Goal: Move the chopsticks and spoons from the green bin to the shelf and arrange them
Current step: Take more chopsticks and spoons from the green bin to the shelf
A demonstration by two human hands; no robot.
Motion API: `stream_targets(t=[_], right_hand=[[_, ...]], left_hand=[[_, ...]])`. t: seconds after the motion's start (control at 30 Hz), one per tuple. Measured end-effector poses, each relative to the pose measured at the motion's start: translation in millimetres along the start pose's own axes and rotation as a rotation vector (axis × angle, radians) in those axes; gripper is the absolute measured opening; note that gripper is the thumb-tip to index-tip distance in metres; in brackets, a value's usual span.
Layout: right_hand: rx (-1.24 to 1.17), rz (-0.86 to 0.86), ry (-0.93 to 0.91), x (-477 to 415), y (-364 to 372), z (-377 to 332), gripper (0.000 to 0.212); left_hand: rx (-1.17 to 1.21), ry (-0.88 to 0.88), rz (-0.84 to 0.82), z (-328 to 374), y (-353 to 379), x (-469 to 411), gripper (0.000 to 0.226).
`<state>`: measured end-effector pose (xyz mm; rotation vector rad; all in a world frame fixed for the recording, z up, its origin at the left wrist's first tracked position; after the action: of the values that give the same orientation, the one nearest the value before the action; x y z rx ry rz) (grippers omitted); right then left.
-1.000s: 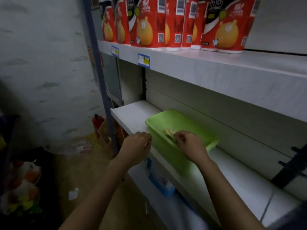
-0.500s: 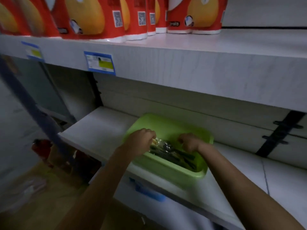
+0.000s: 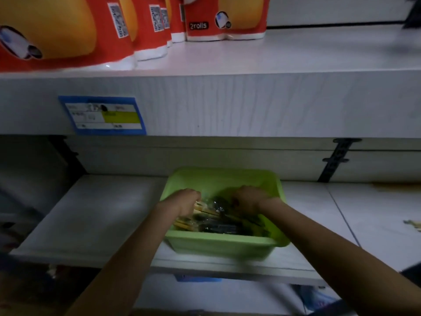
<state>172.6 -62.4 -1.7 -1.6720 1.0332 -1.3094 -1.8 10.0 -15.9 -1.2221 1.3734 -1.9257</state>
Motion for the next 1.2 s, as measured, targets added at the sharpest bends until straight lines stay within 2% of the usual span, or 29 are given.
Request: stream_targets(t=[0.07,0.27,0.47,0.63,0.7,0.87,0.97,1.1,1.2], right_hand=[[-0.049,-0.003,-0.037,4,0,-6,0.028],[-0.116,-0.165,-0.177,9,16,-27,0.047],[-0.114,-0.15,-0.128,7,16,-29,0.05],[-0.109,-0.16,-0.091,6,18,-24,0.074],[-0.126,-0.162,-0.078,5,17,-22,0.068],[-0.207,-0.107,0.007,4,18,-12,0.034],[-0.257,-0.07,0.044,5,17,-6,0.025],[-0.346,0.037,0.083,7,11,-1,0.038],[-0.433,0.116,0.089,9,7,1,0.039]], left_hand=[[-0.033,0.007,-0.022,1,0,-3,0.047],[-0.088,0.024,0.0,-3,2,-10,0.048],[-0.094,0.04,0.014,-3,3,-9,0.044],[-0.098,0.048,0.042,-3,7,-9,0.045],[-0.074,0.047,0.061,-3,7,-8,0.045],[-0.071,0.032,0.112,-3,6,-6,0.046],[-0.051,0.02,0.121,-2,6,-6,0.047],[-0.007,0.013,0.121,-3,8,-7,0.052],[0.011,-0.002,0.112,-5,9,-11,0.052]])
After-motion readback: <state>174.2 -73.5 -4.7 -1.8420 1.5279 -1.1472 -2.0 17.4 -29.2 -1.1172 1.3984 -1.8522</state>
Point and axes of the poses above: each hand's wrist, its own x-axis away from the middle knuckle, its own y-axis out of the palm, z = x × y, the point moved 1 cm from there along -x, towards the middle knuckle, and after that the axes turned 7 degrees about -y, right-handed, at the moved point
